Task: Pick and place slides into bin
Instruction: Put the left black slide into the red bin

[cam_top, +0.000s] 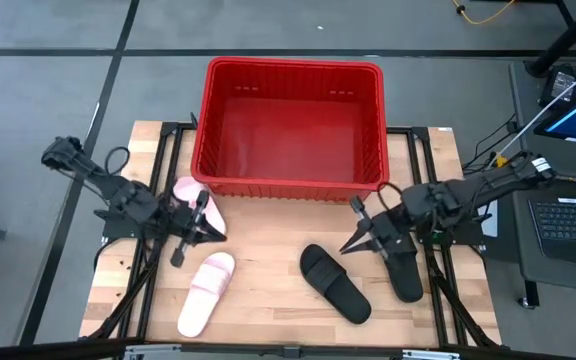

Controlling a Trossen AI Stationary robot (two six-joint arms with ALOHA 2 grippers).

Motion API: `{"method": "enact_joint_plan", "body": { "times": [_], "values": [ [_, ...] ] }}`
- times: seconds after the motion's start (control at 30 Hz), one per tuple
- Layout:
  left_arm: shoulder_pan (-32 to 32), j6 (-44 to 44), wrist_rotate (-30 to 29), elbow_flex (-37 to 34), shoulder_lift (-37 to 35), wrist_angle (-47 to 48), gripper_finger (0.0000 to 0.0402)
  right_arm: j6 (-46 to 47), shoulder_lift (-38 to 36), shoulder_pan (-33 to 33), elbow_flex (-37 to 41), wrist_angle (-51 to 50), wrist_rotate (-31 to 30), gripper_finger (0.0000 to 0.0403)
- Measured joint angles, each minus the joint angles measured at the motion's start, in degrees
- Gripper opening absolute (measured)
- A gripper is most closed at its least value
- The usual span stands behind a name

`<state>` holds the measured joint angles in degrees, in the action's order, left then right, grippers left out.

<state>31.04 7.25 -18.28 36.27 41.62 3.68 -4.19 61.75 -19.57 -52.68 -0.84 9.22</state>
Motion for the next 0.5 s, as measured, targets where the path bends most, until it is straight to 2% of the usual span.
{"method": "enact_joint_plan", "body": {
  "times": [0.1,0.5],
  "values": [
    [2.43,1.17,-3.88,0.00,1.24,-0.14,0.0010,0.29,1.77,-0.17,-0.49,0.37,-0.14,0.0023],
    [4.51,3.68,-1.25,0.00,1.51,-0.09,0.0008,2.48,5.64,-0.15,-0.51,4.52,-0.23,0.0023]
  ]
}}
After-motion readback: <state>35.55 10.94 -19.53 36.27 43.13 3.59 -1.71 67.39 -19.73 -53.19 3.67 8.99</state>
